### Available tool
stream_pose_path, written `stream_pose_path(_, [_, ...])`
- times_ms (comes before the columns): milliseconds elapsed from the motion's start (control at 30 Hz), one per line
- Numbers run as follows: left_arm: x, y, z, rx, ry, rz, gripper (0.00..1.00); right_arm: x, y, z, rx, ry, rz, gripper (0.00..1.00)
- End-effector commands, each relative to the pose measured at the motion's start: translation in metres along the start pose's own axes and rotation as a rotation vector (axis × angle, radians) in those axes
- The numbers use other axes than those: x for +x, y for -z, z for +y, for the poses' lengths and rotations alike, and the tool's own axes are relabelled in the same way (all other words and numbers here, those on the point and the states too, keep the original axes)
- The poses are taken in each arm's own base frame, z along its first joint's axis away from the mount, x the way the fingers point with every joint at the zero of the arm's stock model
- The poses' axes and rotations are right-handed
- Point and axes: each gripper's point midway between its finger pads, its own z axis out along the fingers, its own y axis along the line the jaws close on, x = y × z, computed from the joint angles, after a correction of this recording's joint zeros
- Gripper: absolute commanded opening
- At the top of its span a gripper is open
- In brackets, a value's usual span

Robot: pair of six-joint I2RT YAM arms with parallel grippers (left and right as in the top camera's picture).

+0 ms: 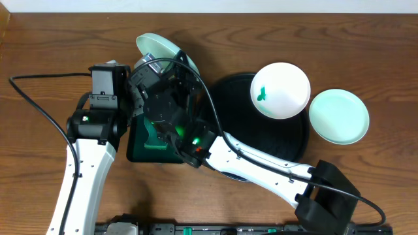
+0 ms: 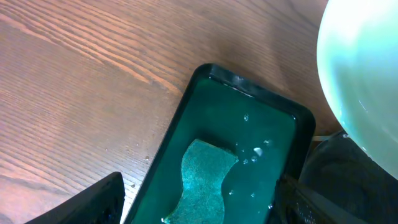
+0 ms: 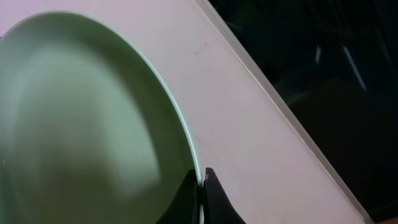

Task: Clean dirty plates on tray and stack at the side
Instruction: 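Tilt the pale green plate over the dark green dish to drain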

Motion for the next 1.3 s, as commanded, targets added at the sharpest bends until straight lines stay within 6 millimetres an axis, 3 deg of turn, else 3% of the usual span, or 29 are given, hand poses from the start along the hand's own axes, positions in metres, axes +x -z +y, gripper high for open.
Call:
stream_pose_path(0, [-0.002, 0.002, -0.004, 0.001, -0.011, -0.007, 0.78, -0.033, 0.027, 0.011, -0.076, -0.013, -0.104, 0.01])
stream_pose_path(433, [-0.002, 0.002, -0.004, 0.001, -0.011, -0.007, 0.78, -0.032, 0.027, 0.012, -0.08, -0.015, -0.1, 0.01])
stream_pose_path(633, [-0.002, 0.002, -0.004, 0.001, -0.011, -0.007, 0.78, -0.02, 0.017, 0.012, -0.088, -0.176, -0.055, 0.01])
stream_pose_path(900, [-0.002, 0.002, -0.004, 0.001, -0.011, -0.008, 0.78, 0.016, -0.004, 0.014, -0.085, -0.313, 0.058, 0.01])
stream_pose_path(1100, [-0.002, 0.002, -0.004, 0.001, -0.011, -0.007, 0.78, 0.059, -0.021, 0.015, -0.064, -0.5, 0.197, 0.01])
stream_pose_path(1267, [-0.002, 0.002, -0.004, 0.001, -0.011, -0.007, 0.78, 0.085, -0.028, 0.051, -0.294, -0.573, 0.31, 0.01])
